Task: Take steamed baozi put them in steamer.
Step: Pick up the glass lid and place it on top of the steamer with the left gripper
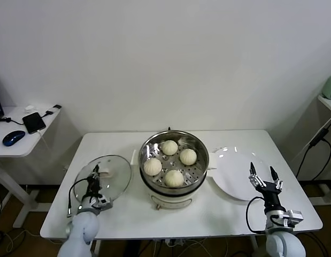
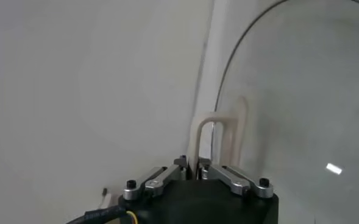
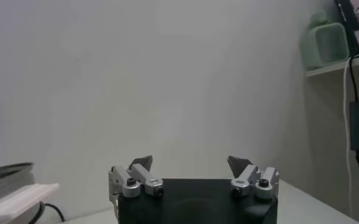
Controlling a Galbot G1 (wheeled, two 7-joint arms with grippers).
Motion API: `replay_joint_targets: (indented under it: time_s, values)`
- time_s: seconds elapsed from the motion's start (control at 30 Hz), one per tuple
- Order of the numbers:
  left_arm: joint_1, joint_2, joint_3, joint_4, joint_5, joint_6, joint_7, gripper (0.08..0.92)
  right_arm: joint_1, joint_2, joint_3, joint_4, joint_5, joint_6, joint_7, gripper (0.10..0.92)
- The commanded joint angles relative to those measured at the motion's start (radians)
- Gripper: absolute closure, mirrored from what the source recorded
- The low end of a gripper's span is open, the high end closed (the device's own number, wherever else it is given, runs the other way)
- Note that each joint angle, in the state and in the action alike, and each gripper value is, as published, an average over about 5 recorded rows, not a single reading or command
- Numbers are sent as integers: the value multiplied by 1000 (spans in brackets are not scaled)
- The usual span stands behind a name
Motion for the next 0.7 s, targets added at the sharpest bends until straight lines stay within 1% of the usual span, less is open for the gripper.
replay_joint_targets:
  time_s: [0.03,0.17,0.27,0.33,0.53,0.7]
  values:
    - [99,-27,9,-244,103,280,-31,833,1,-1,0,0,2,1,-1,203]
    - [138,-63,21,-374,213,427,50,843,4,-2,0,-2,3,-1,-1,203]
    - [152,-88,30,-445,287,497,104,843,4,-2,-1,-1,2,-3,-2,203]
    - [159,-99,35,-499,346,531,155,843,5,-2,0,-1,3,-5,-2,203]
    - [166,-140,95,-681,503,592,367,843,37,-5,-10,-20,9,-16,-2,203]
    - [164,-192,152,-775,555,592,439,843,55,-16,-19,-33,10,-21,0,203]
